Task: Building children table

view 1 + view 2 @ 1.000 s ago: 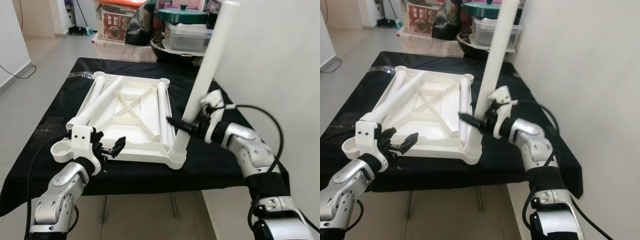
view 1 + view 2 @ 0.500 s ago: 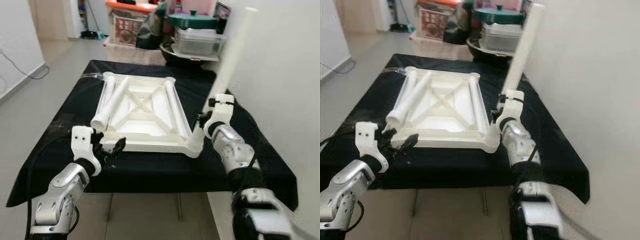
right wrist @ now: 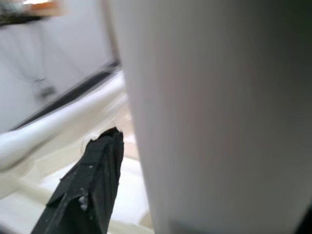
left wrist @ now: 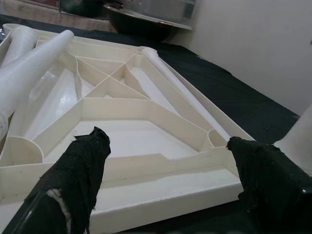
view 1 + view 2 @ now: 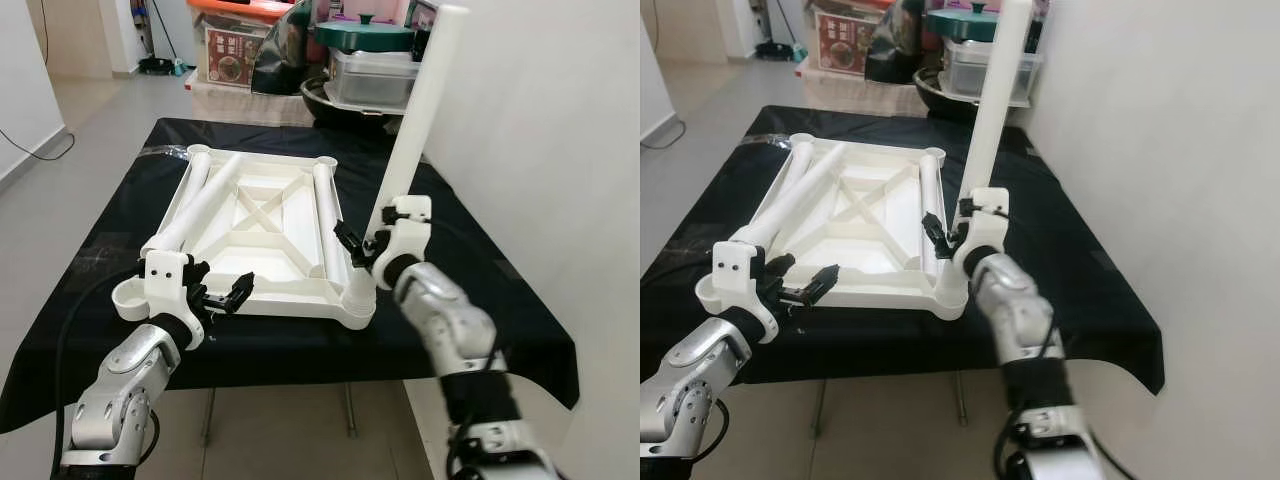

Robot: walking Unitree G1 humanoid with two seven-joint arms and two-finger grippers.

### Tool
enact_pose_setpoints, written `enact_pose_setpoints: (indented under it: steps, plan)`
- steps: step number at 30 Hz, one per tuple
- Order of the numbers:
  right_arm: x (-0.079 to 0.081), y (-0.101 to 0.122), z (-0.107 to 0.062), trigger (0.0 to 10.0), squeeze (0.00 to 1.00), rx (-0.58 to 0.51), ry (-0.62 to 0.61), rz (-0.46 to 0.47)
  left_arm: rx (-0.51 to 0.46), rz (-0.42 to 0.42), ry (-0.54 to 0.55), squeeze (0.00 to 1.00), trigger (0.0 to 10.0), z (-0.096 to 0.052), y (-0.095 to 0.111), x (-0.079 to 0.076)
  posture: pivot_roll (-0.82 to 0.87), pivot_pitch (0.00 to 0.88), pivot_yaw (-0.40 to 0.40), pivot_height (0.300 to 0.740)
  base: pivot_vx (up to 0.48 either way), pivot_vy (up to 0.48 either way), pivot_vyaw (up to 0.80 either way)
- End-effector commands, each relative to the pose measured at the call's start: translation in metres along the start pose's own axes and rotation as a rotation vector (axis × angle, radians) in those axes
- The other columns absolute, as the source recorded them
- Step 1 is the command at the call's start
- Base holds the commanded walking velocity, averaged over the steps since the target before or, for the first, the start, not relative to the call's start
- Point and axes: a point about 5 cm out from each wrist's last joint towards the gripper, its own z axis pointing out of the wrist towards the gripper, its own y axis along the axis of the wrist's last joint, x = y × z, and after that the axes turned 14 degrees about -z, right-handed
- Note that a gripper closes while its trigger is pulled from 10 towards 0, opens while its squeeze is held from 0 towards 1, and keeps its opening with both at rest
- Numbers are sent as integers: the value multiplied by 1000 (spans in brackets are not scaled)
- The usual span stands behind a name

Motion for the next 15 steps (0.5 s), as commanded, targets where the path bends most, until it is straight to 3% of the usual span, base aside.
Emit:
enact_pose_setpoints:
  steps: [1,4,8,9,11,12,13,14,15]
  plan:
    - [2,7,-6,10000,0,-72,242,-59,12,-5,-6,0,10000,1,-4,-1,125,0,-144,740,0,0,0]
    - [-3,-4,-11,10000,0,-28,396,-170,14,-5,-9,0,10000,2,-4,-2,124,0,-143,740,0,0,0]
    - [-6,-10,-11,10000,0,9,443,-209,15,-5,-11,0,10000,3,-4,-1,127,0,-145,740,0,0,0]
    - [-9,-16,-6,6902,0,46,450,-226,15,-5,-11,0,10000,3,-5,-1,126,0,-144,740,0,0,0]
    - [-9,-16,-6,6902,0,46,450,-226,15,-5,-11,0,10000,3,-5,-1,126,0,-144,740,0,0,0]
    - [-14,-19,2,2392,0,72,411,-227,16,-5,-11,0,10000,3,-5,-1,130,0,-148,740,0,0,0]
    - [-14,-19,2,2392,0,72,411,-227,16,-5,-11,0,10000,3,-5,-1,130,0,-148,740,0,0,0]
    - [-19,-19,11,0,0,82,328,-199,15,-5,-10,0,10000,4,-5,-1,130,0,-148,740,0,0,0]
    - [-19,-19,11,0,0,82,328,-199,15,-5,-10,0,10000,4,-5,-1,130,0,-148,740,0,0,0]
